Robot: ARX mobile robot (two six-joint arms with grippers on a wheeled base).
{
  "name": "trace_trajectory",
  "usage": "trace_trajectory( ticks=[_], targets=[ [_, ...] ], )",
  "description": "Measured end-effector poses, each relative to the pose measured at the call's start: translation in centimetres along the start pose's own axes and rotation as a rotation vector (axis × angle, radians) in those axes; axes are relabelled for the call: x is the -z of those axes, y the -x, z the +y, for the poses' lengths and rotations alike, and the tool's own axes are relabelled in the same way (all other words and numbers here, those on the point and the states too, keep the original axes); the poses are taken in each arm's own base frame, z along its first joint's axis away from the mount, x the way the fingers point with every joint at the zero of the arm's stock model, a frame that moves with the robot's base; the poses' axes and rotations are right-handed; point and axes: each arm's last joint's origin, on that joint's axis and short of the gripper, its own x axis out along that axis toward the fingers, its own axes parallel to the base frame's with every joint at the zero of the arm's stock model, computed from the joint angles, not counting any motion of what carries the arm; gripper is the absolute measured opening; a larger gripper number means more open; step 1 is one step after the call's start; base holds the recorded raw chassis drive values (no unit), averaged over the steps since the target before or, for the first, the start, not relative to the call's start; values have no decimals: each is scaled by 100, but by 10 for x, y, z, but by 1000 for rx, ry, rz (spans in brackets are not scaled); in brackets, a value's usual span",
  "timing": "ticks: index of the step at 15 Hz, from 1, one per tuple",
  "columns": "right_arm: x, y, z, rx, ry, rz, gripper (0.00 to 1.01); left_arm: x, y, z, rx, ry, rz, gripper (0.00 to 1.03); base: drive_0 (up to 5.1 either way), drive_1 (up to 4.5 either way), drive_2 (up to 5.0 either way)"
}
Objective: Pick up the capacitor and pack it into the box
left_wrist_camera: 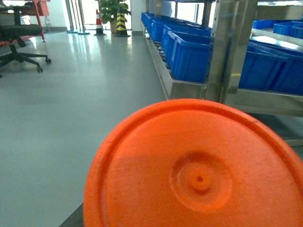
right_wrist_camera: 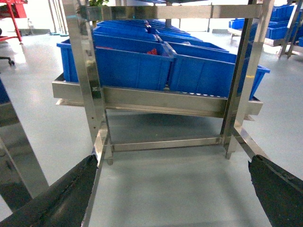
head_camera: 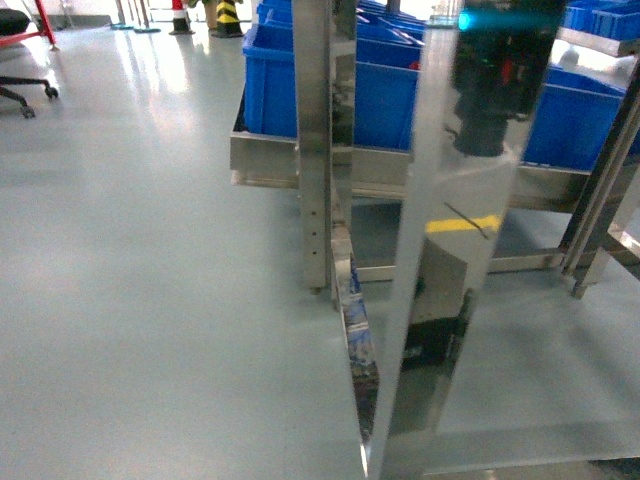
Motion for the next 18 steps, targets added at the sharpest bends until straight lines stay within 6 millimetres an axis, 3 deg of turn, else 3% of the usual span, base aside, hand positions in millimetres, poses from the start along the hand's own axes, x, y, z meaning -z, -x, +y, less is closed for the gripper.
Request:
trace_trajectory(
  ticks=[18],
  targets=[
    [0,0,0,0,0,-3,98,0,0,0,0,0,-1,43,-499,246,246]
  ],
)
